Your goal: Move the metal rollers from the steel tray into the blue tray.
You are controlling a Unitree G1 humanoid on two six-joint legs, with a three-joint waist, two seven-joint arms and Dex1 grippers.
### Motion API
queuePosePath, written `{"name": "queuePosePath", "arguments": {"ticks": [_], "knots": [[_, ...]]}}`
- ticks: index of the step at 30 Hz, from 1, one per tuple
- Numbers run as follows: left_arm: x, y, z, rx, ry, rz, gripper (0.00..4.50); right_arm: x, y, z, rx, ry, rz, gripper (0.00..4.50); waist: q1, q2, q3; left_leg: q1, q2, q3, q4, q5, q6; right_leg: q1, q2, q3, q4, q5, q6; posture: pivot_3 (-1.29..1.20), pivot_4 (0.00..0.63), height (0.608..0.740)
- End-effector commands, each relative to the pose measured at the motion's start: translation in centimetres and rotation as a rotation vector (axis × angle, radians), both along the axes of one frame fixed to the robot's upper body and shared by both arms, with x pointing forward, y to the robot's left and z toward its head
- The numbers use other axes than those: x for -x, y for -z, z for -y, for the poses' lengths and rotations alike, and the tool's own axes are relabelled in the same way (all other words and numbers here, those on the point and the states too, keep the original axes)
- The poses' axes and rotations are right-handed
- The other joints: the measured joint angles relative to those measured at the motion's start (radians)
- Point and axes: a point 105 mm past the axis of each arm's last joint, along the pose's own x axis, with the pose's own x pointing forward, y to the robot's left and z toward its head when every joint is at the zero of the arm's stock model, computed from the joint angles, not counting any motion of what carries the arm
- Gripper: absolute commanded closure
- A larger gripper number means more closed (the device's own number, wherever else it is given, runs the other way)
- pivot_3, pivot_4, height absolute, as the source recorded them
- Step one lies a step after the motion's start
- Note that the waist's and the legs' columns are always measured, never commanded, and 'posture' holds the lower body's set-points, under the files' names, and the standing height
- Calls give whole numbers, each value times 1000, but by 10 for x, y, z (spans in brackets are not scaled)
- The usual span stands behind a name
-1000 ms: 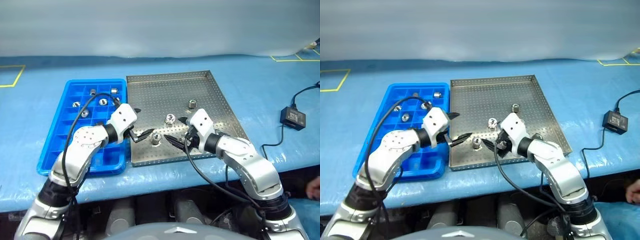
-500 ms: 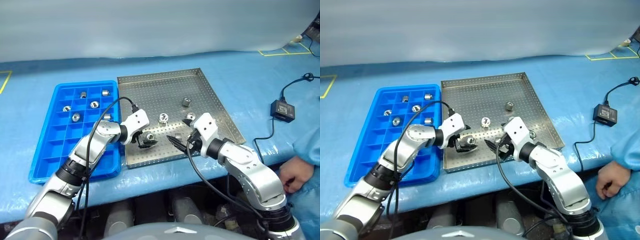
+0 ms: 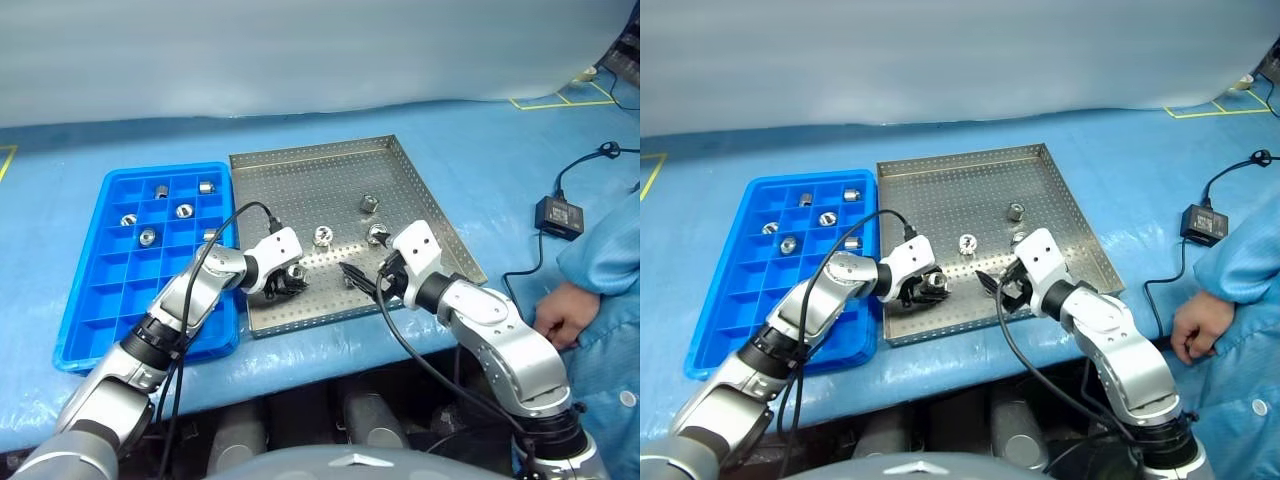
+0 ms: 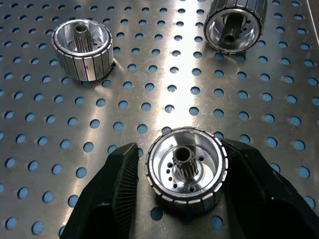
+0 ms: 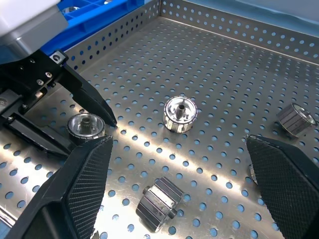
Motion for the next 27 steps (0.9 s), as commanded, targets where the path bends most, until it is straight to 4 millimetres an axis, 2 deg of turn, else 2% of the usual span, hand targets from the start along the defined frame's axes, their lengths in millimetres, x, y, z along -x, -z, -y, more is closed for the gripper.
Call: {"name": "queuePosePath", "arguments": {"ticks": [1, 2, 8, 13, 15, 18, 20, 22, 27], "knots": [[1, -19, 7, 68, 33, 38, 2384, -5, -12, -2, -9, 4, 56, 0, 0, 0, 0, 0, 0, 0, 0, 0, 0, 0, 0, 0, 0, 0, 0, -196, 150, 740], [0, -20, 6, 67, 23, 49, 2682, -5, -12, -3, -11, 1, 55, 0, 1, 0, 0, 0, 0, 0, 0, 0, 0, 0, 0, 0, 0, 0, 0, -191, 150, 740], [-1, -35, 3, 119, -7, 84, 2699, -9, -5, -10, -11, -27, 24, 0, 4, 0, 0, 0, 0, 0, 0, 0, 0, 0, 0, 0, 0, 1, 1, -157, 150, 740], [-1, -64, -11, 206, -96, 164, 2699, -17, 5, -12, 23, -34, -19, 0, 8, 0, 0, 0, 0, 0, 0, 0, 0, -1, 0, 1, 0, 3, 6, -113, 150, 740], [-2, -73, -27, 221, -175, 202, 2699, -19, 7, -16, 29, -43, -31, 0, 13, 0, 0, 0, 0, 0, 0, 0, 0, -1, 0, 1, 0, 3, 6, -97, 150, 740], [1, -78, -58, 203, -318, 255, 2699, -14, 0, -33, -34, -121, -32, 0, 19, 0, 0, 0, 0, 0, -1, 0, 0, -1, 1, 1, 0, 3, 6, -47, 150, 740], [3, -80, -85, 177, -449, 298, 2699, -5, -9, -48, -89, -220, -25, 0, 28, 0, 0, 0, 0, 0, -2, 0, 0, -1, 1, 1, 0, 3, 5, -20, 150, 740], [5, -85, -121, 172, -653, 344, 2699, 3, -18, -60, -146, -309, -18, 0, 42, 0, 0, 0, 1, -1, -2, 0, 0, -1, 1, 0, 0, 3, 6, 6, 150, 740], [16, -89, -185, 156, -1047, 401, 2699, 1, -14, -61, -115, -325, -35, 0, 86, -1, 0, 0, 0, -2, 0, 0, 0, 1, -1, -2, 0, 4, 6, 40, 150, 740]]}}
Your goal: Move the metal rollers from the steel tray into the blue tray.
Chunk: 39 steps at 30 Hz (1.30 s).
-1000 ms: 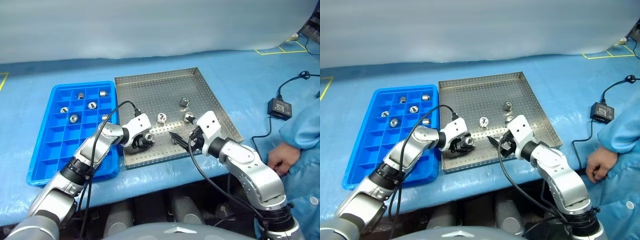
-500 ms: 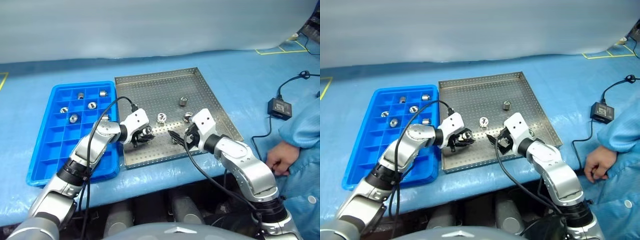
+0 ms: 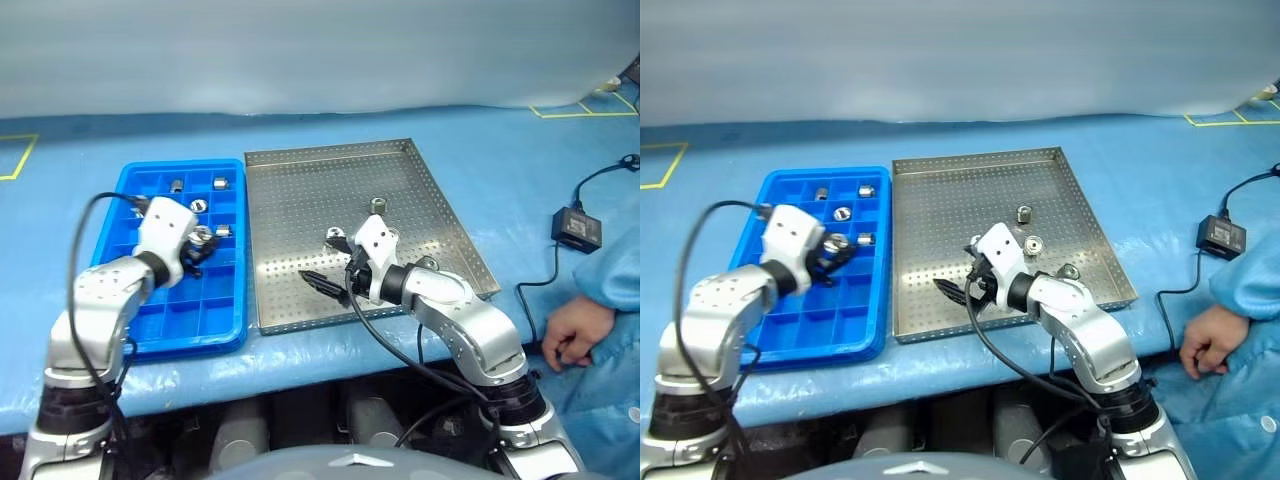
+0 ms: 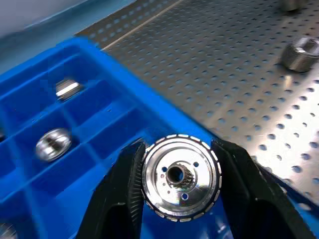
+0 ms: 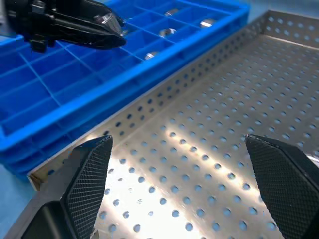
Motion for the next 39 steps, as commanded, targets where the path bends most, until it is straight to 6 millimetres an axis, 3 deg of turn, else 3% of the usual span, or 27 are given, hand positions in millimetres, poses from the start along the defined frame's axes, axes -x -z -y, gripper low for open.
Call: {"name": "queuePosePath", "arguments": {"ticks": [1, 5, 9, 12, 20, 22, 24, 28, 33, 39], "knots": [[7, -17, -31, -7, -211, 74, 2699, -2, -7, 0, 12, -12, 37, 0, 17, -1, -1, 0, 0, 0, 0, 0, 1, 0, -1, 0, 0, 0, 0, 49, 150, 740], [7, 2, -40, 24, -319, 34, 2699, -2, -5, 0, 35, -8, 39, 0, 44, -3, -2, -1, -1, 0, 1, 1, 2, 1, -2, 0, -1, -1, -3, 61, 150, 740], [1, 22, -33, 40, -309, -20, 2699, 2, -5, -6, 23, -20, 35, 0, 49, -3, -2, 0, -2, 1, 1, 1, 2, 1, -2, -1, -1, -1, -5, 53, 150, 740], [-3, 26, -30, 38, -308, -27, 2699, 4, -4, -7, 22, -22, 31, 0, 48, -3, -2, 0, -1, 1, 1, 1, 2, 1, -1, -1, -1, 0, -8, 47, 150, 740], [-14, 12, -41, -6, -408, 49, 56, 4, -1, 0, 41, 16, 28, 0, 44, -4, -2, -1, -1, 1, 1, 1, 2, 1, -1, -1, -1, 1, -9, 21, 150, 740], [-16, 7, -35, 7, -385, 75, 21, 4, -1, 0, 42, 19, 29, 0, 40, -4, -2, 0, -1, 2, 0, 1, 2, 0, -1, 0, -1, 1, -9, 21, 150, 740], [-20, -2, -23, 46, -333, 121, 21, 4, -1, 0, 44, 21, 32, 0, 36, -4, -2, 0, -1, 2, 0, 1, 2, 0, -1, -1, -1, 1, -9, 12, 150, 740], [-26, -24, 57, 180, 74, 190, 21, 1, -2, 5, 64, 47, 44, 0, 39, -4, -2, -1, -2, 2, 0, 1, 2, 0, -2, -1, -1, 2, -9, -5, 150, 740], [-18, -17, 137, 141, 547, 104, 21, -3, -1, 19, 110, 105, 60, 0, 31, -4, -3, -2, -2, 5, 1, 1, 2, 0, -2, -1, -2, 1, -10, -43, 150, 740], [-48, 1, 176, 67, 699, 22, 21, 7, -4, 34, 125, 142, 73, 0, 7, -4, -3, -2, -1, 5, 1, 1, 2, 0, 0, -1, -1, -1, -6, -129, 150, 740]]}}
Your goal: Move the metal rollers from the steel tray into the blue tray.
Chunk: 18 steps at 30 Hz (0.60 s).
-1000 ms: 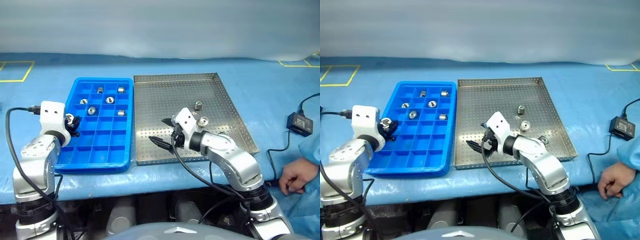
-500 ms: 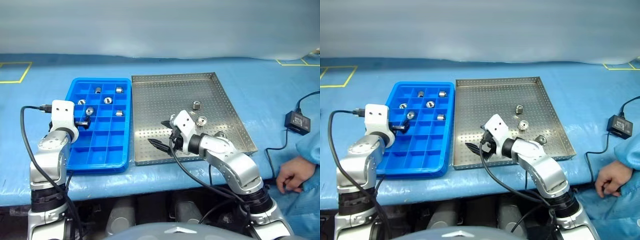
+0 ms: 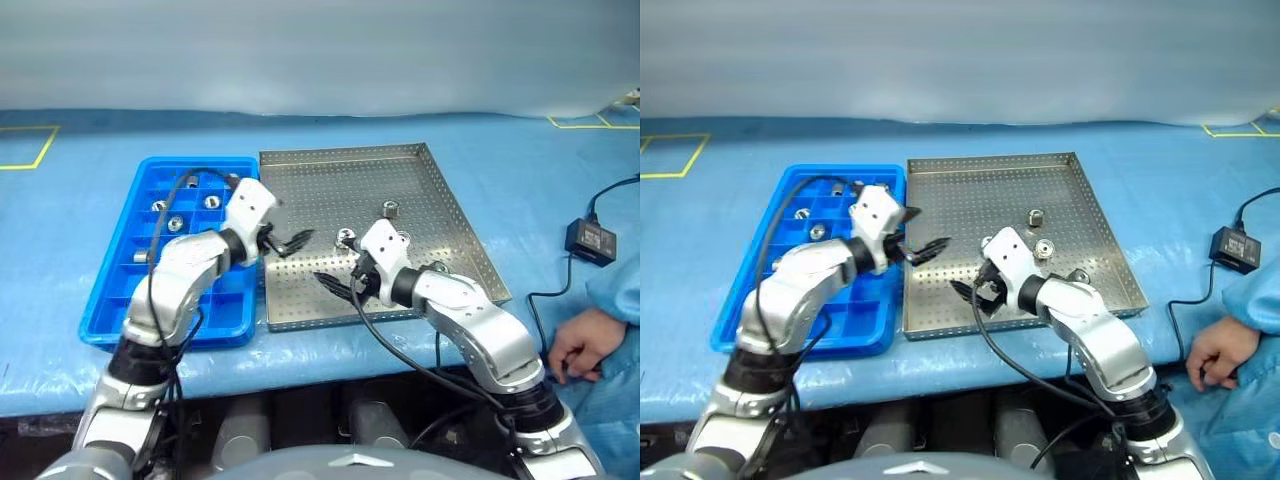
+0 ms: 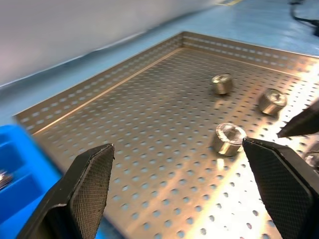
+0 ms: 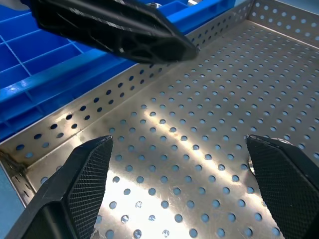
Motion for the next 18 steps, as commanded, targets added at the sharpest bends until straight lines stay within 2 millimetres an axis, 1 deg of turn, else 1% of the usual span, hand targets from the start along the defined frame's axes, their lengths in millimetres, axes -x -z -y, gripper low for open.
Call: {"name": "queuePosePath", "arguments": {"ticks": [1, 5, 8, 12, 18], "knots": [[-19, 1, 18, -14, 57, 8, 21, 7, -11, 7, -2, 22, 47, 0, -10, 0, 0, 0, 0, 0, 0, 0, 0, 0, 0, 0, 0, 0, 0, -148, 150, 740], [-45, 17, 26, -45, 15, -25, 21, 12, -5, 12, 19, 66, 34, 0, -32, 0, 0, -1, -1, 0, 0, 0, 0, 0, 0, 0, -1, 1, 1, -212, 150, 740], [-49, 32, 36, -57, 64, -87, 21, 18, -4, 12, 13, 87, 28, 0, -60, 0, 0, -1, -1, 0, 0, 0, 1, 0, 0, 1, -1, 2, 3, -256, 150, 740], [-56, 49, 39, -120, 54, -118, 21, 23, 0, 14, 21, 113, 19, 0, -91, 0, 0, -1, -1, -1, 0, -1, 1, -1, 0, 1, -1, 3, 6, -284, 150, 740], [-64, 60, 38, -161, 7, -130, 21, 23, 2, 17, 32, 137, 16, 0, -131, 0, 0, -1, -1, -3, 0, -1, 1, -1, 0, 3, -1, 4, 8, -292, 150, 740]]}}
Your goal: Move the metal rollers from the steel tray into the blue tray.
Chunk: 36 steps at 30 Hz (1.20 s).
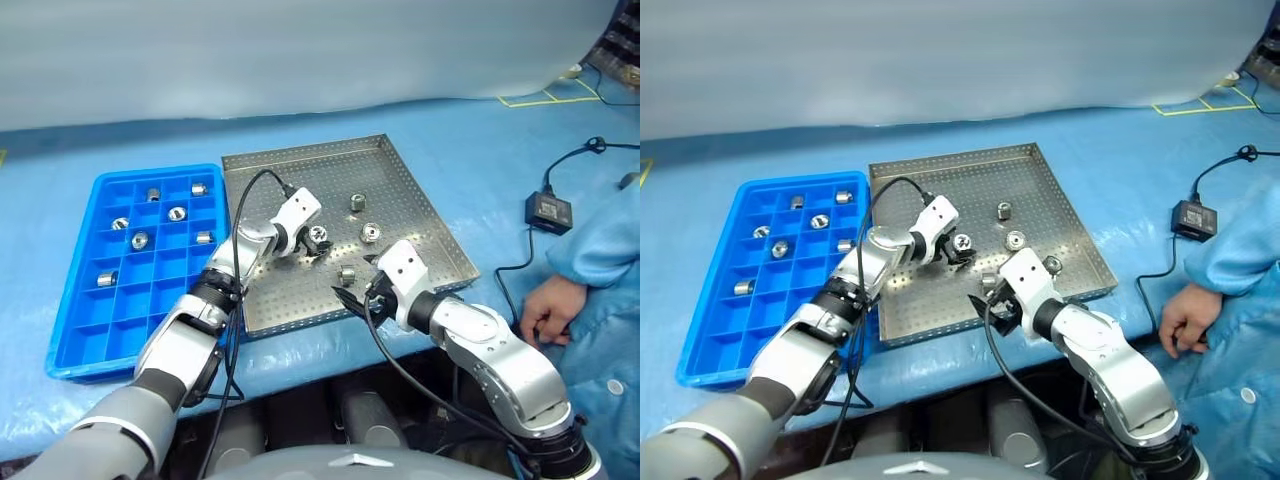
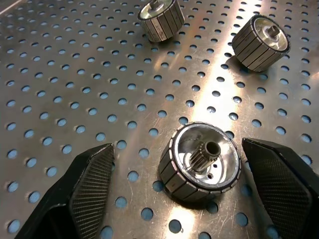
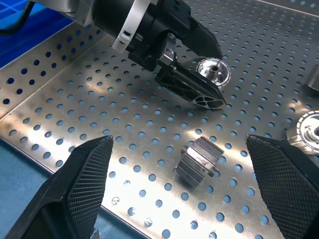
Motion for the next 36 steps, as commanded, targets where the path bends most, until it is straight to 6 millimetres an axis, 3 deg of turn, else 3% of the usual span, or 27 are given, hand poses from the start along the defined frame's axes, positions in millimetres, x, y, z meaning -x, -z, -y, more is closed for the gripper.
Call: {"name": "queuePosePath", "arguments": {"ticks": [1, 3, 7, 24, 29, 36], "knots": [[-7, -8, 4, 1, -12, 45, 191, 0, -10, 0, -6, 8, 46, 0, -10, 0, 0, 0, 0, 0, 0, 0, 0, 0, 0, 0, 0, 0, 0, -292, 150, 740], [-6, -6, 3, 11, -15, 38, 561, -1, -8, 1, -3, 12, 42, 0, -17, 0, 0, 0, 0, 0, 0, 0, 0, 0, 0, 0, 0, 0, 0, -278, 150, 740], [1, -4, -1, -4, 28, 29, 1849, -8, -7, 3, -1, 23, 42, 0, -34, 0, 0, 0, 0, 0, 0, 0, 0, 0, 0, 0, 0, 0, 1, -260, 150, 740], [4, -15, -20, 9, -30, 55, 1849, -29, -15, 0, 8, -2, 82, 0, -1, 0, 0, 1, 0, 0, -1, 0, 0, 0, 0, 1, 0, 1, 1, -184, 150, 740], [6, -18, -17, 40, -8, 49, 2844, -29, -14, -2, 6, -2, 85, 0, 16, 0, 0, 0, 0, 0, -1, 0, 0, -1, 0, 1, 0, 1, 1, -194, 150, 740], [6, -18, -16, 41, -1, 59, 2842, -30, -13, 0, 11, 8, 86, 0, 23, 0, 0, 0, 0, 1, -1, 0, 0, -1, 0, 1, 0, 1, 1, -200, 150, 740]]}}
